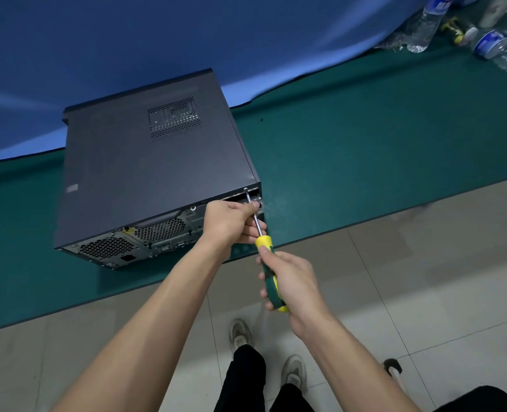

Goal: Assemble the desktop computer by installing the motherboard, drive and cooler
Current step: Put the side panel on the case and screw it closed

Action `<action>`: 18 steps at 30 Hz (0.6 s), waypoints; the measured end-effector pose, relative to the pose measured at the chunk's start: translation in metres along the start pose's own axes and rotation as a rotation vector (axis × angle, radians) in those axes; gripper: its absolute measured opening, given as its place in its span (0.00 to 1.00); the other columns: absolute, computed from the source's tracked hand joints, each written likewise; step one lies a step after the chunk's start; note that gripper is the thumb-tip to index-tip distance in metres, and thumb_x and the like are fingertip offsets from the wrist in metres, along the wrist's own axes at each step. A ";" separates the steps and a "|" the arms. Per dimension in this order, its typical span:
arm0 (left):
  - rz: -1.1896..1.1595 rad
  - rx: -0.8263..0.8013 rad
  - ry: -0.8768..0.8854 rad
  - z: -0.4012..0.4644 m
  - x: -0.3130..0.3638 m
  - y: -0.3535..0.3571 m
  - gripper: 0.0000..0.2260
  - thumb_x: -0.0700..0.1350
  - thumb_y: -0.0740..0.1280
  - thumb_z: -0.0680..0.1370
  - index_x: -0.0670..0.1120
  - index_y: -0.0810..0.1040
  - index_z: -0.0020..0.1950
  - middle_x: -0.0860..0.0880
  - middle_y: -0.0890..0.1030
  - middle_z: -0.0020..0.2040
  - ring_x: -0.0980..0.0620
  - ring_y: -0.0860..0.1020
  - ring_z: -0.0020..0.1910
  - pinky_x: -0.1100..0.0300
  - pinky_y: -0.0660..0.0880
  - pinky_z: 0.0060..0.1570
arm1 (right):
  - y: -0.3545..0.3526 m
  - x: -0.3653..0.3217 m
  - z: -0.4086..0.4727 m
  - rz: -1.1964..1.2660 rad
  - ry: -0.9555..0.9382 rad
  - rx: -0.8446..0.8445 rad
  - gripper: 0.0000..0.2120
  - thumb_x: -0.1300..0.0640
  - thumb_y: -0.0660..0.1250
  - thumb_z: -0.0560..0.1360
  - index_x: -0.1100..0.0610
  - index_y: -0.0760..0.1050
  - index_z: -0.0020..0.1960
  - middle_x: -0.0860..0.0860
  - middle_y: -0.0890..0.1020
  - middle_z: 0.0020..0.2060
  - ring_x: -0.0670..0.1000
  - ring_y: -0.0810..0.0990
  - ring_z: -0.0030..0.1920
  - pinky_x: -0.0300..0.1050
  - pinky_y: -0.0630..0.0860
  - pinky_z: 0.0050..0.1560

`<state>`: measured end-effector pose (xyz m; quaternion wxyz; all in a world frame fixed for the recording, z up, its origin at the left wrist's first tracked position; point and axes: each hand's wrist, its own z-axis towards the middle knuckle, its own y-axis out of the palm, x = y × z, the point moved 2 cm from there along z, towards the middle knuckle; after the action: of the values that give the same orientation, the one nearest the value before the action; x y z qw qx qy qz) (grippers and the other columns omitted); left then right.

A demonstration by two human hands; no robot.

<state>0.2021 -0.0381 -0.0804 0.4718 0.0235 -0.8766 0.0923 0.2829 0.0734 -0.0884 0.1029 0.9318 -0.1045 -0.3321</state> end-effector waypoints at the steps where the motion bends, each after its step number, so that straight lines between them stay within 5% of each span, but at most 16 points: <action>1: -0.021 0.010 0.001 0.000 0.000 0.000 0.10 0.41 0.68 0.77 0.39 0.76 0.37 0.45 0.80 0.26 0.52 0.77 0.21 0.62 0.75 0.23 | 0.002 -0.001 -0.001 0.172 0.080 -0.095 0.13 0.50 0.66 0.76 0.59 0.78 0.38 0.50 0.74 0.27 0.46 0.69 0.20 0.33 0.62 0.18; 4: -0.051 0.016 0.003 -0.001 0.001 0.000 0.09 0.41 0.68 0.77 0.39 0.76 0.38 0.46 0.80 0.25 0.53 0.76 0.20 0.65 0.72 0.21 | 0.004 -0.006 -0.007 0.514 0.268 -0.335 0.16 0.48 0.65 0.73 0.61 0.80 0.40 0.50 0.73 0.26 0.45 0.67 0.19 0.33 0.61 0.16; 9: -0.032 0.013 -0.006 -0.001 0.000 -0.001 0.09 0.40 0.68 0.77 0.38 0.77 0.39 0.44 0.80 0.26 0.51 0.77 0.21 0.64 0.73 0.22 | 0.005 -0.001 0.003 -0.326 -0.128 0.052 0.11 0.50 0.68 0.75 0.55 0.74 0.39 0.50 0.74 0.30 0.46 0.73 0.21 0.37 0.67 0.23; 11: -0.042 0.020 -0.005 -0.002 -0.003 0.000 0.09 0.42 0.67 0.77 0.39 0.76 0.39 0.45 0.80 0.26 0.51 0.77 0.22 0.63 0.74 0.23 | 0.006 0.003 0.006 -0.163 -0.111 0.019 0.10 0.53 0.66 0.77 0.57 0.75 0.39 0.50 0.73 0.29 0.46 0.70 0.20 0.36 0.65 0.21; 15: -0.049 -0.124 -0.055 -0.007 -0.008 0.004 0.15 0.47 0.58 0.82 0.40 0.76 0.41 0.46 0.82 0.29 0.53 0.77 0.23 0.68 0.69 0.20 | 0.004 -0.002 -0.002 0.565 0.273 -0.394 0.15 0.50 0.65 0.72 0.62 0.80 0.46 0.49 0.72 0.27 0.45 0.66 0.19 0.34 0.60 0.16; 18: -0.009 -0.180 -0.064 -0.011 -0.009 0.006 0.16 0.47 0.55 0.83 0.40 0.75 0.42 0.44 0.82 0.30 0.51 0.78 0.24 0.65 0.71 0.21 | -0.001 -0.003 -0.001 0.209 0.151 -0.263 0.14 0.48 0.66 0.75 0.59 0.80 0.46 0.50 0.76 0.29 0.47 0.73 0.22 0.34 0.66 0.20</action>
<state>0.2150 -0.0305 -0.0827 0.4443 -0.0124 -0.8957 0.0102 0.2812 0.0755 -0.0860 0.2653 0.9167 -0.1484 -0.2593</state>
